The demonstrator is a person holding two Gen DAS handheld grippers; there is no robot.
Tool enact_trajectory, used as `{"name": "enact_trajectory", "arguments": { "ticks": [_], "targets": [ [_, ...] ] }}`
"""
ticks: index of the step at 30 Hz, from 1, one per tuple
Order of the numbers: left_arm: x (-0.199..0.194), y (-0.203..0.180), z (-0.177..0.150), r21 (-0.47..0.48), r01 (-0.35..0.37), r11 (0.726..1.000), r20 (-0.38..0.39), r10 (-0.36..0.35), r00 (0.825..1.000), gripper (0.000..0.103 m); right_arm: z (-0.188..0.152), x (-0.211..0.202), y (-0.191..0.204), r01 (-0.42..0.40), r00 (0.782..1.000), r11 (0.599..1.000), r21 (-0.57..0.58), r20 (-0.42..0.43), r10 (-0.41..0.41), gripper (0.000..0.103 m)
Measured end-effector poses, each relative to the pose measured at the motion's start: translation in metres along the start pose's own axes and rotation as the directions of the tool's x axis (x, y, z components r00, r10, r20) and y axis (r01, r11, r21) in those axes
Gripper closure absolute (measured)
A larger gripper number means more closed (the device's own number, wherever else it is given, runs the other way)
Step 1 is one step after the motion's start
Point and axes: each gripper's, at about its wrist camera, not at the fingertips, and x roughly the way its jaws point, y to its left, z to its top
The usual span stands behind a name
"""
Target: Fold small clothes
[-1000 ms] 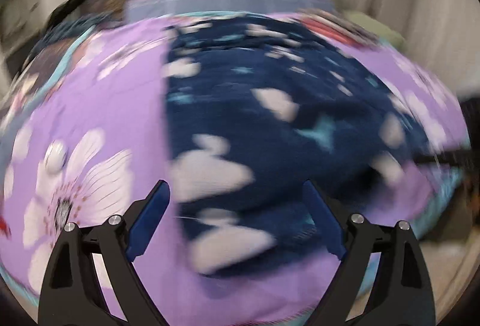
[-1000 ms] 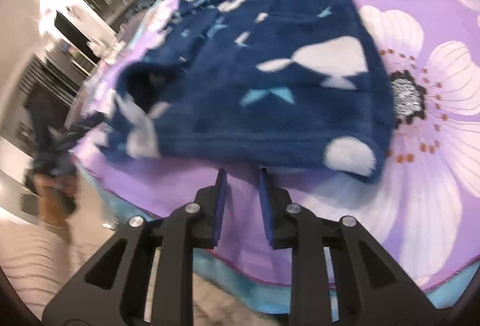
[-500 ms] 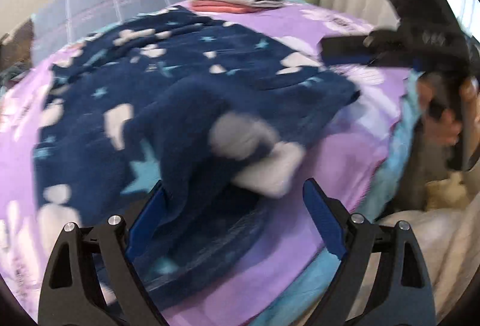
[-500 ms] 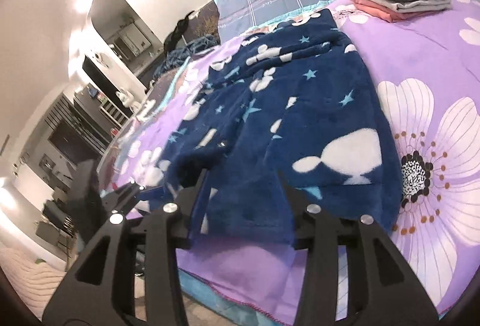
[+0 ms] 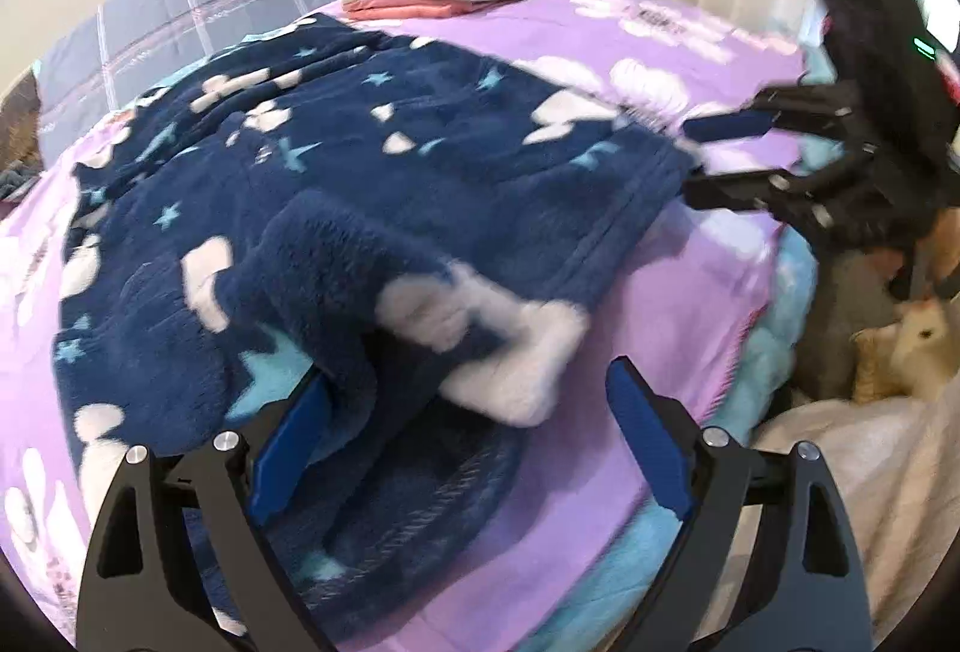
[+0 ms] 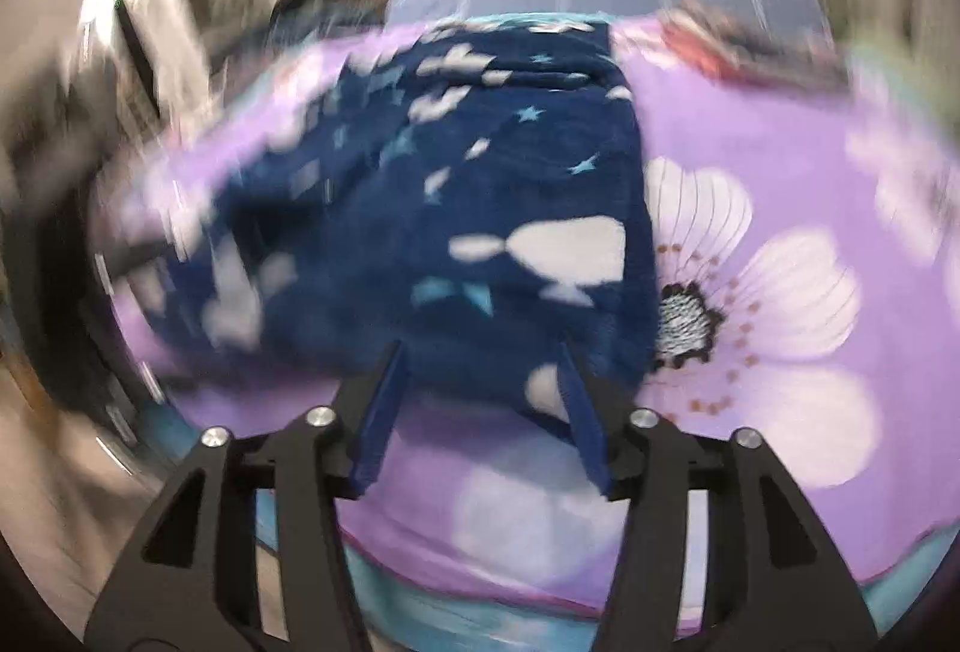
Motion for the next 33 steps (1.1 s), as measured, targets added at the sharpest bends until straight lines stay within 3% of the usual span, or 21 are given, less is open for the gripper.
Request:
{"name": "enact_trajectory", "arguments": {
  "ticks": [3,6,7,10,13,16,20,24,29,31,32,33],
  "targets": [
    [0.012,0.008,-0.001,-0.013,-0.143,0.990,-0.028,0.143,0.989,0.018,-0.001,0.013,0.024,0.095,0.995,0.977,-0.192,0.010,-0.095,0.043],
    [0.010,0.020,0.003,-0.083,-0.159,0.984,-0.014,0.159,0.987,0.021,0.006,0.033,0.028,0.170,0.985,0.942,-0.288,0.030,-0.168,0.051],
    [0.008,0.023,0.005,-0.100,-0.168,0.981,-0.005,0.168,0.986,0.021,0.018,0.035,0.013,0.151,0.989,0.964,-0.217,0.041,-0.145,0.063],
    [0.003,0.028,0.009,-0.118,-0.174,0.978,0.011,0.177,0.984,0.021,0.044,0.027,-0.037,-0.003,0.997,0.997,0.071,0.078,-0.003,0.067],
    [0.005,0.033,0.008,-0.130,-0.165,0.978,-0.002,0.166,0.986,0.021,0.055,0.021,-0.075,0.016,0.994,0.971,0.240,0.100,-0.041,0.067],
    [0.012,0.031,0.006,-0.132,-0.158,0.979,-0.016,0.157,0.987,0.021,0.046,0.024,-0.088,0.040,0.997,0.958,0.283,0.049,-0.056,0.065],
    [0.012,0.031,0.007,-0.131,-0.153,0.979,-0.015,0.153,0.988,0.021,0.012,0.021,-0.090,0.012,1.000,0.949,0.316,-0.016,-0.008,0.053],
    [0.012,0.032,0.009,-0.125,-0.148,0.981,-0.017,0.147,0.989,0.021,-0.020,-0.003,-0.091,-0.061,0.998,0.921,0.386,0.009,0.062,0.047],
    [0.012,0.026,0.011,-0.110,-0.156,0.982,-0.014,0.156,0.988,0.021,-0.027,-0.017,-0.071,-0.126,0.992,0.914,0.385,0.022,0.128,0.040],
    [0.011,0.024,0.011,-0.113,-0.151,0.982,-0.009,0.151,0.988,0.021,-0.024,-0.004,-0.061,-0.067,0.996,0.921,0.384,-0.031,0.085,0.040],
    [0.010,0.023,0.010,-0.114,-0.148,0.982,-0.009,0.148,0.989,0.022,-0.022,0.005,-0.061,-0.035,0.996,0.916,0.401,-0.056,0.063,0.046],
    [0.008,0.021,0.008,-0.109,-0.144,0.984,-0.005,0.144,0.990,0.031,-0.022,0.013,-0.064,-0.017,0.996,0.902,0.432,-0.071,0.053,0.052]
  ]
}}
